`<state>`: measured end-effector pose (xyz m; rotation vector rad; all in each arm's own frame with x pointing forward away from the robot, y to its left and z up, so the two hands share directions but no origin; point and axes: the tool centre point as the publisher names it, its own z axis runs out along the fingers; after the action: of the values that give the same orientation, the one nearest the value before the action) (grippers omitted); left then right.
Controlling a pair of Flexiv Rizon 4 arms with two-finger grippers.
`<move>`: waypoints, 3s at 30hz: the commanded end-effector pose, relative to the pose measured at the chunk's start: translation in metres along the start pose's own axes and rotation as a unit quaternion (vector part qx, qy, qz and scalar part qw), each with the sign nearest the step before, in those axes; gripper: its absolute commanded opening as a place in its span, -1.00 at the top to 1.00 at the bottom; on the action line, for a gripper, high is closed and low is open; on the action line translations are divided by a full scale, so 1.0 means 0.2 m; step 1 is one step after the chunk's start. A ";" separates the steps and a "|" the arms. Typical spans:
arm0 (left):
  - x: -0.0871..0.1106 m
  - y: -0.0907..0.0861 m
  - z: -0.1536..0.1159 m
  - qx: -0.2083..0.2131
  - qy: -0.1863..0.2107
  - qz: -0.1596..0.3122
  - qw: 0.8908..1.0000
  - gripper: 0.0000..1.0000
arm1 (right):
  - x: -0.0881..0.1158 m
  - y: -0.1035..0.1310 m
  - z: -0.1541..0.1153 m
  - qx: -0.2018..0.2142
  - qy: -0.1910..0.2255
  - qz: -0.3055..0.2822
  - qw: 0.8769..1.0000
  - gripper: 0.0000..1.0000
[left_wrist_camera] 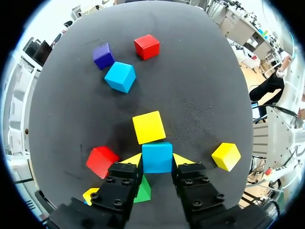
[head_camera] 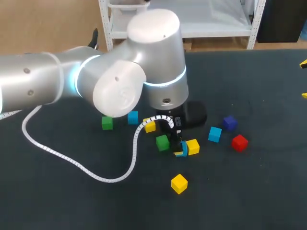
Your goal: Place the blue cubes, place green cubes on the blue cubes, place the yellow cubes on the green cubes, then place the red cubes on the yellow cubes, and place purple cube on the red cubes.
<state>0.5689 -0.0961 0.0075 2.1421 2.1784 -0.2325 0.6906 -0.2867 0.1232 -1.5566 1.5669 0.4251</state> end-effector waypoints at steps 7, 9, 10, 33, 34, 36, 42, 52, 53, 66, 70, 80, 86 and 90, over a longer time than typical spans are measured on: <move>-0.01 0.05 -0.25 -0.022 -0.002 -0.015 1.000 1.00 | 0.00 0.01 0.00 0.001 0.000 0.000 1.000 -1.00; -0.02 0.08 -0.31 -0.024 -0.003 -0.017 1.000 1.00 | 0.00 0.01 0.00 0.001 0.000 0.000 1.000 -1.00; -0.02 0.10 -0.34 -0.023 -0.001 -0.020 1.000 1.00 | 0.00 0.01 0.00 0.001 0.000 0.000 1.000 -1.00; -0.02 0.53 -0.27 -0.065 0.014 0.003 0.998 1.00 | 0.00 0.01 0.00 0.001 0.000 0.000 1.000 -1.00; -0.01 0.54 -0.27 -0.067 0.014 0.002 0.998 1.00 | 0.00 0.01 0.00 0.001 0.000 0.000 1.000 -1.00; -0.01 0.55 -0.26 -0.071 0.013 -0.001 0.997 1.00 | 0.00 0.01 0.00 0.001 0.000 0.000 1.000 -1.00; 0.02 0.60 -0.22 -0.078 0.011 -0.004 0.997 1.00 | 0.00 0.01 0.00 0.001 0.000 0.000 1.000 -1.00; 0.02 0.61 -0.15 -0.068 0.009 0.001 0.998 1.00 | 0.00 0.01 0.00 0.001 0.000 0.000 1.000 -1.00; 0.02 0.61 -0.14 -0.067 0.009 0.002 0.998 1.00 | 0.00 0.01 0.00 0.001 0.000 0.000 1.000 -1.00; 0.01 0.61 -0.05 -0.050 0.012 0.007 0.999 1.00 | 0.00 0.01 0.00 0.001 0.000 0.000 1.000 -1.00; 0.02 0.59 -0.03 -0.044 0.011 0.007 0.999 1.00 | 0.00 0.01 0.00 0.001 0.000 0.000 1.000 -1.00; 0.05 0.49 -0.03 -0.031 0.010 -0.007 0.999 1.00 | 0.00 0.01 0.00 0.001 0.000 0.000 1.000 -1.00; 0.07 0.39 -0.04 -0.020 0.005 -0.029 0.999 1.00 | 0.00 0.01 0.00 0.001 0.000 0.000 1.000 -1.00; 0.05 0.35 -0.05 -0.017 0.002 -0.032 0.999 1.00 | 0.00 0.01 0.00 0.001 0.000 0.000 1.000 -1.00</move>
<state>0.6464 -0.0872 0.0098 2.0712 2.2459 -0.1971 0.6906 -0.2867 0.1232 -1.5565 1.5669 0.4251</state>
